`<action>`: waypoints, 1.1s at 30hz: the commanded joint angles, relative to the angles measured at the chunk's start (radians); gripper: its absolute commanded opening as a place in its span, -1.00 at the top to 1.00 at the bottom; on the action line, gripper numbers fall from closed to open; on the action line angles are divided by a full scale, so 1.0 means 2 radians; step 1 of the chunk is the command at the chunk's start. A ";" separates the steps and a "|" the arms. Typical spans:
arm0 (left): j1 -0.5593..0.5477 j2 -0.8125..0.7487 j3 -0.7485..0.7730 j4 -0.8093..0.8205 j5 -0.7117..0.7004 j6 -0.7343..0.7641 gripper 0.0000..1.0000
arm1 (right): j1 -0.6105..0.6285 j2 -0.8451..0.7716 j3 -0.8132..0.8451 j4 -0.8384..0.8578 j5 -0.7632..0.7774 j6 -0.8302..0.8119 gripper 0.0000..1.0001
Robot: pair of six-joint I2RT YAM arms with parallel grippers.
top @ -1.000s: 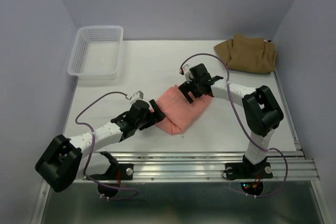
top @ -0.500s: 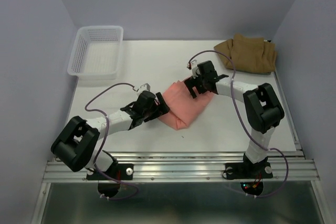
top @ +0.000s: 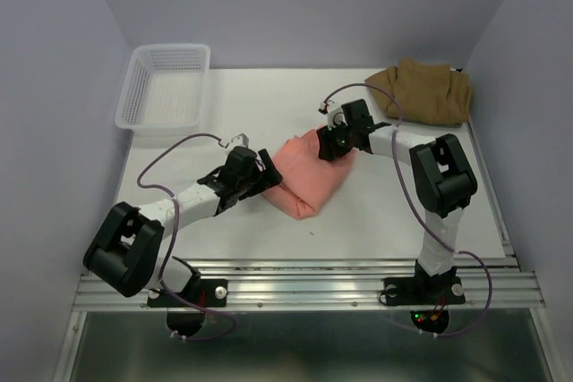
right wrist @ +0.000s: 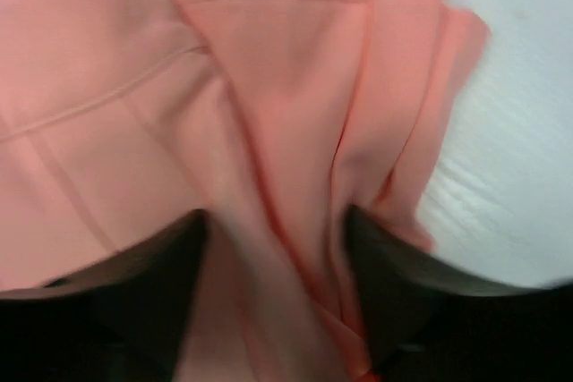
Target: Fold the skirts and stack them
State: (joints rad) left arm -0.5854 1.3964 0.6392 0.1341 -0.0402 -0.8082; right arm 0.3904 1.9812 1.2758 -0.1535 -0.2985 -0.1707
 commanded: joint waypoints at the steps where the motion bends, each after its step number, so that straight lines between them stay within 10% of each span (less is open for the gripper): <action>1: 0.017 -0.060 0.023 -0.029 -0.028 0.024 -0.97 | 0.006 0.036 -0.020 -0.076 -0.049 0.041 0.09; 3: 0.022 -0.092 0.023 -0.053 -0.047 0.031 -0.97 | 0.006 0.026 -0.023 -0.076 -0.035 0.056 0.68; 7: 0.035 -0.150 0.025 -0.106 -0.086 0.036 -0.97 | 0.006 -0.019 -0.028 -0.074 -0.006 0.071 0.99; 21: 0.059 -0.258 0.006 -0.185 -0.146 0.027 -0.97 | 0.006 -0.186 -0.041 0.066 0.291 0.005 0.99; 33: 0.074 -0.240 0.008 -0.184 -0.160 0.036 -0.97 | -0.049 -0.146 0.061 0.140 0.353 -0.075 0.99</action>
State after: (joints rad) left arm -0.4526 0.9031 0.6495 -0.2443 -0.3225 -0.7578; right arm 0.3386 1.6539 1.3022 -0.0414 0.3290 -0.2527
